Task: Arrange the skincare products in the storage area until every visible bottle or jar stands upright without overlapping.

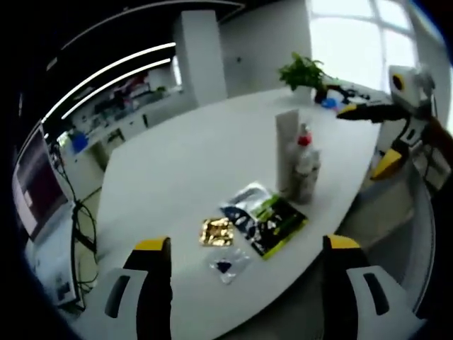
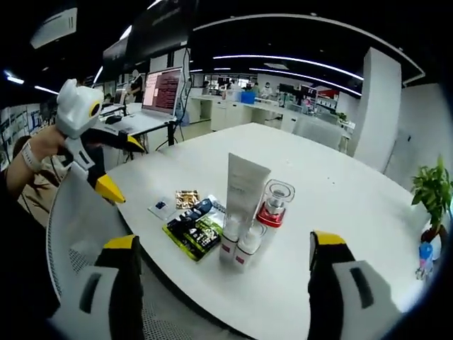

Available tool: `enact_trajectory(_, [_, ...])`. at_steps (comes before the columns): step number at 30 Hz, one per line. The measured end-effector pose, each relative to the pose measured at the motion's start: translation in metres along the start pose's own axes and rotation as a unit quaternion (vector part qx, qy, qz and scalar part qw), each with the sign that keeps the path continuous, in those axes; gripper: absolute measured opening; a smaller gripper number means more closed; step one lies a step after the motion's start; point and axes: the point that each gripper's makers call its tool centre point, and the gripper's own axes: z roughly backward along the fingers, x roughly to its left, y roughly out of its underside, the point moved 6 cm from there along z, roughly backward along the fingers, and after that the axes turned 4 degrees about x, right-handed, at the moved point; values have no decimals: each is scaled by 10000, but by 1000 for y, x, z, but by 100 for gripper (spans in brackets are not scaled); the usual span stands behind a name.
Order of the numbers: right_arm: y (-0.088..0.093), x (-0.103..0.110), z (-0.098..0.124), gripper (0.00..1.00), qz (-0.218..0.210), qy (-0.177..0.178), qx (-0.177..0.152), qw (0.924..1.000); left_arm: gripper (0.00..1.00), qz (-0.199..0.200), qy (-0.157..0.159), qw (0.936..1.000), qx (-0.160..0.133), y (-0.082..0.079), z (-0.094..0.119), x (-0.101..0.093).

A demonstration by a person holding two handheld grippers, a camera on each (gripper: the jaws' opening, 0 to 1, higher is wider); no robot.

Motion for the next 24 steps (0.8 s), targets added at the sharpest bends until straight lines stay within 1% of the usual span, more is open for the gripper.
enact_trajectory(3, [0,5,-1,99,-79,31,10,10000,86,-20,29,10000,2,4,3,6])
enact_trajectory(4, [1,6,-2,99,-125,53,76,9999,86,-49,58,10000,15,5,3,8])
enact_trajectory(5, [2,7,-3,99,-148,83,95,9998,86,-77,108,9999,71,7,3,11])
enact_trajectory(7, [7,6,-3,99,-290,240,319,9988,86,-176,188,9995,204,12,1,16])
enact_trajectory(11, [7,5,-3,99,-534,368,210,9977,86,-276,274,9987,320,15,-3,24])
enact_trajectory(14, [6,4,-2,99,-548,512,156,9971,88,-327,342,9984,298,14,-7,30])
enact_trajectory(15, [4,3,-2,99,-534,596,54,9968,89,-315,346,9985,274,13,-9,32])
enact_trajectory(16, [4,4,-2,99,-551,568,68,9968,91,-401,426,9979,263,13,-12,33])
enact_trajectory(18, [4,5,-2,99,-634,554,26,9964,91,-445,463,9974,331,14,-17,35])
enact_trajectory(19, [4,5,-2,99,-645,564,22,9963,91,-576,490,9965,365,15,-19,35])
enact_trajectory(22, [6,2,1,99,-604,717,-32,9956,89,-658,518,9955,442,17,-24,37])
enact_trajectory(24, [5,1,3,99,-630,769,-73,9950,89,-691,652,9944,458,19,-27,37])
